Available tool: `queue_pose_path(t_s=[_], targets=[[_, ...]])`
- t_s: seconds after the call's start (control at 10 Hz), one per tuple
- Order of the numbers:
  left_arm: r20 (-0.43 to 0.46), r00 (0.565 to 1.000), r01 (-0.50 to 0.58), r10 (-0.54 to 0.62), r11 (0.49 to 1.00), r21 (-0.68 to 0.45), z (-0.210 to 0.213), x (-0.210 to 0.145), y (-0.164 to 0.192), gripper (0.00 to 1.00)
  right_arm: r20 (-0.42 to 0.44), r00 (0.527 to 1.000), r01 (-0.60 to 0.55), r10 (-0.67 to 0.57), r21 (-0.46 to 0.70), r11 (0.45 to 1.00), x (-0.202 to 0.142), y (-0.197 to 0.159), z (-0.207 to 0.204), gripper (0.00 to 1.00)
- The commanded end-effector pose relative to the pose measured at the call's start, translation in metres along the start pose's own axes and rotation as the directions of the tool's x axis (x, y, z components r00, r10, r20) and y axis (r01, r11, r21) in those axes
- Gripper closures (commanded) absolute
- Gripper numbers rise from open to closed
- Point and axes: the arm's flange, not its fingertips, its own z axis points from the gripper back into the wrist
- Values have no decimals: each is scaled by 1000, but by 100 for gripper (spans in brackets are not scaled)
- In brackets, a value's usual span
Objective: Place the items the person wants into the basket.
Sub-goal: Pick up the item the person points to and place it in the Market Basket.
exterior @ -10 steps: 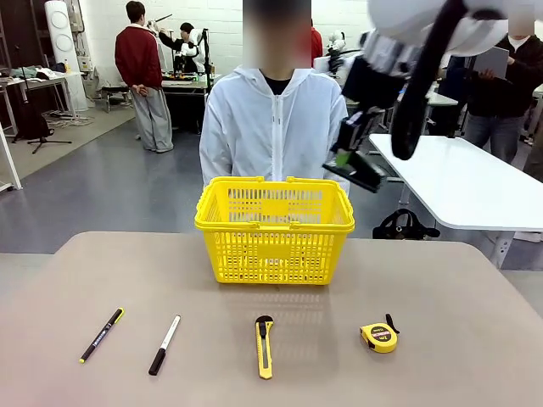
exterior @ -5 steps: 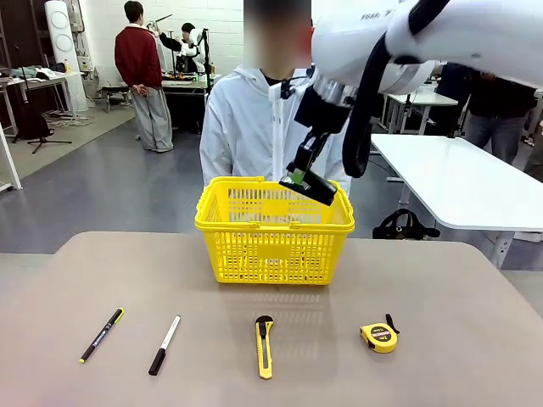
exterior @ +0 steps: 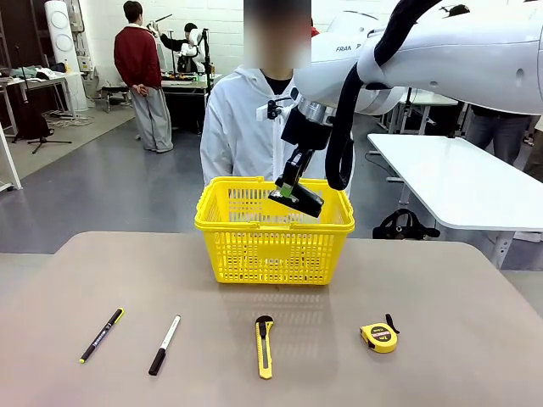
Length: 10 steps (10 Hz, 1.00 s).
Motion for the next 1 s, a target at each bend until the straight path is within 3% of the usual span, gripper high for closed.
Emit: queue_pose_path(t_s=[0.0,0.5,0.6,0.9], targets=[[3,1000,9,-9,1000,-12,2,0,1,0,0,1000,4,-4,-5,1000,-3,0,0,85],[3,1000,9,-9,1000,-12,2,0,1,0,0,1000,4,-4,-5,1000,-3,0,0,85],[3,1000,9,-9,1000,-12,2,0,1,0,0,1000,1,-1,0,1000,-1,-1,0,68],[3,1000,9,-9,1000,-12,2,0,1,0,-108,987,-127,117,-90,988,34,-18,-15,68]])
